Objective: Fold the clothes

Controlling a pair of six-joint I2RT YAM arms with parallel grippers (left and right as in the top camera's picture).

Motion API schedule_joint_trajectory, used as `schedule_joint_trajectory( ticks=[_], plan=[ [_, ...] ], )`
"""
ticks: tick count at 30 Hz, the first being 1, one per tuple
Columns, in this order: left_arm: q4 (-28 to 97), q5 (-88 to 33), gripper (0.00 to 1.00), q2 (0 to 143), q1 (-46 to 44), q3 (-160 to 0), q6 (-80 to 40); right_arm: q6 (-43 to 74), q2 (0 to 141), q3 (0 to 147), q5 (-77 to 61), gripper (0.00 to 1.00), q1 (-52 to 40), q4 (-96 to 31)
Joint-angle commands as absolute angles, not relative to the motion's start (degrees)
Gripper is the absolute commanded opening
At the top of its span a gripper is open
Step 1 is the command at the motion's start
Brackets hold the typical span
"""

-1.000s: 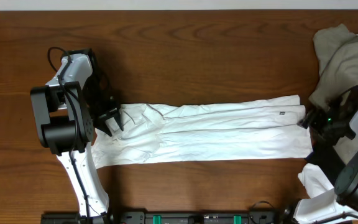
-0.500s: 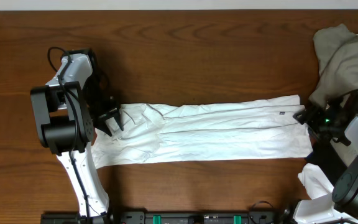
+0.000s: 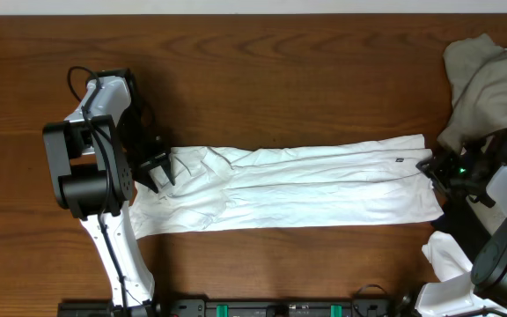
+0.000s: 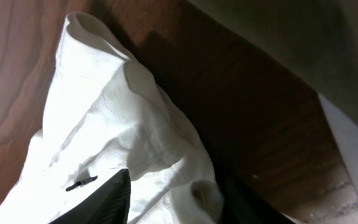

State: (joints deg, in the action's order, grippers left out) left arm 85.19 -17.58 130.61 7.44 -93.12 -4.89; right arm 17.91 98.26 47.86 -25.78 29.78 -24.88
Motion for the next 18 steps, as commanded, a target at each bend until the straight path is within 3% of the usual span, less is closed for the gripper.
schedule_joint_trajectory(
  ticks=[1, 18],
  plan=[
    [85.36, -16.88, 0.42, 129.19, 7.57, -92.90, -5.06, 18.44, 101.36, 45.50, -22.87, 0.46, 28.80, -25.04],
    [85.36, -16.88, 0.41, 129.19, 7.57, -92.90, -5.08, 18.87, 101.36, 45.45, -22.50, 0.44, 28.80, -22.90]
  ],
)
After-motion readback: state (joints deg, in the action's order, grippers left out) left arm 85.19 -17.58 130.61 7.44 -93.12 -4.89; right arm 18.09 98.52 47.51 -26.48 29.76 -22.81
